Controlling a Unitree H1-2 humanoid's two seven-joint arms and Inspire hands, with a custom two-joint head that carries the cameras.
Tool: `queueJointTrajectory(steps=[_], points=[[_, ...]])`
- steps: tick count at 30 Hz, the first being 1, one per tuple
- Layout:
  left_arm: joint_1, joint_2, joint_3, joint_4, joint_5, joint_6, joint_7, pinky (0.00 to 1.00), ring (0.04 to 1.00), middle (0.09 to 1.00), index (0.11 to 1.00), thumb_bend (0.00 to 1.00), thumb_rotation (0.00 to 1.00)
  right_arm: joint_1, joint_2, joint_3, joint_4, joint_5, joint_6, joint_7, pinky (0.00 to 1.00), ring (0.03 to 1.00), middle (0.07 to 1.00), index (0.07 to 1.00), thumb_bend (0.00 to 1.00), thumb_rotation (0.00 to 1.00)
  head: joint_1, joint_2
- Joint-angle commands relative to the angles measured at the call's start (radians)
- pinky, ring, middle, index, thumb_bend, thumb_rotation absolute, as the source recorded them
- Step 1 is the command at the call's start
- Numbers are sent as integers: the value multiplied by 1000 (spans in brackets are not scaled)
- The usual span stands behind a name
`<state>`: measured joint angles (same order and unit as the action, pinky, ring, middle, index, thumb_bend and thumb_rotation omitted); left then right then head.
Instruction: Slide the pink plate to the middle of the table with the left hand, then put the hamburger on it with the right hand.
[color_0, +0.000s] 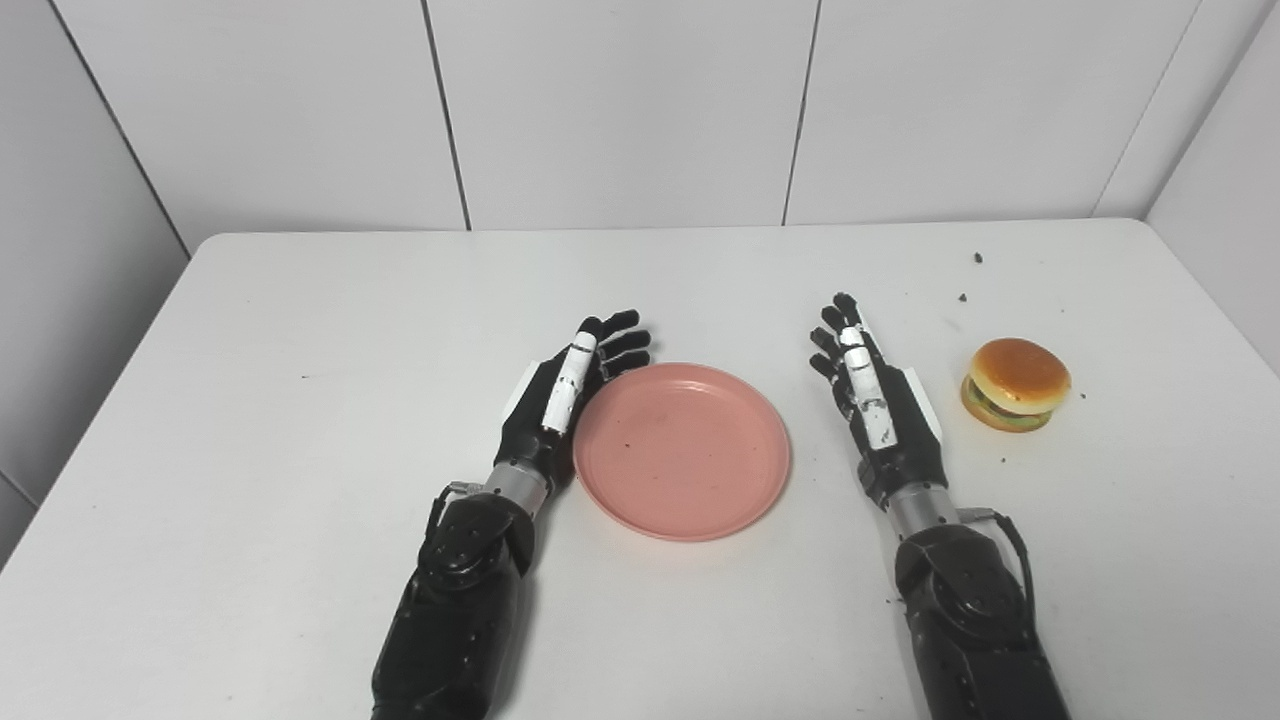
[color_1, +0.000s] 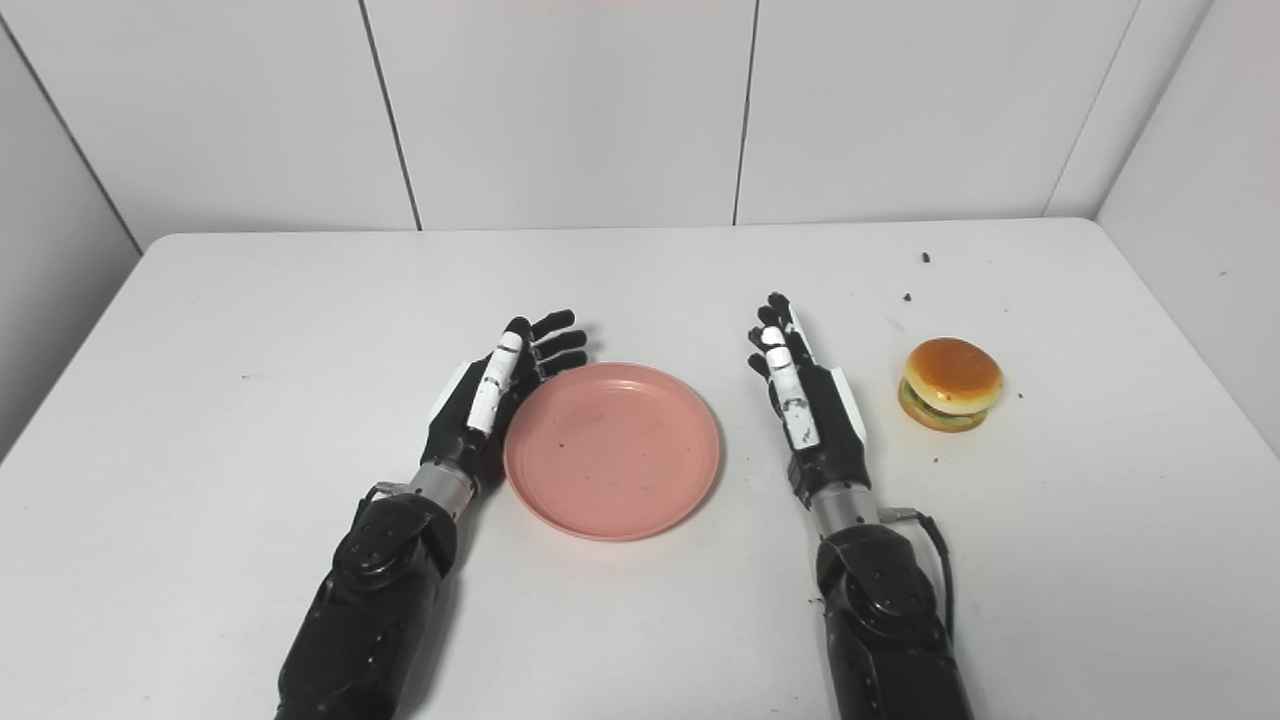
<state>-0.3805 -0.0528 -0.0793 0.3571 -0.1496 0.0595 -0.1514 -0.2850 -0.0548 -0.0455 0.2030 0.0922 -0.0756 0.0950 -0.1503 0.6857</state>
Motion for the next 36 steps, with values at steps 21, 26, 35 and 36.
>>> queueJointTrajectory(steps=[21, 26, 35, 36], points=[[13, 11, 24, 11, 0, 19, -10, 805, 817, 805, 789, 447, 1000, -112, -321, 39, -401, -359, 276, 52, 803, 865, 877, 893, 629, 571, -101, -13], [15, 16, 25, -3, 0, 44, -15, 811, 826, 809, 796, 448, 1000, -123, -369, 26, -414, -389, 324, 73, 813, 868, 871, 879, 670, 531, -123, -16], [20, 16, 29, -12, -2, 46, -14, 803, 829, 814, 799, 433, 1000, -137, -462, 7, -337, -387, 306, 98, 785, 866, 892, 889, 688, 552, -173, -20], [21, 17, 30, -13, -3, 47, -15, 803, 831, 814, 800, 431, 1000, -138, -470, 8, -325, -392, 301, 95, 775, 861, 890, 888, 695, 558, -180, -21]])
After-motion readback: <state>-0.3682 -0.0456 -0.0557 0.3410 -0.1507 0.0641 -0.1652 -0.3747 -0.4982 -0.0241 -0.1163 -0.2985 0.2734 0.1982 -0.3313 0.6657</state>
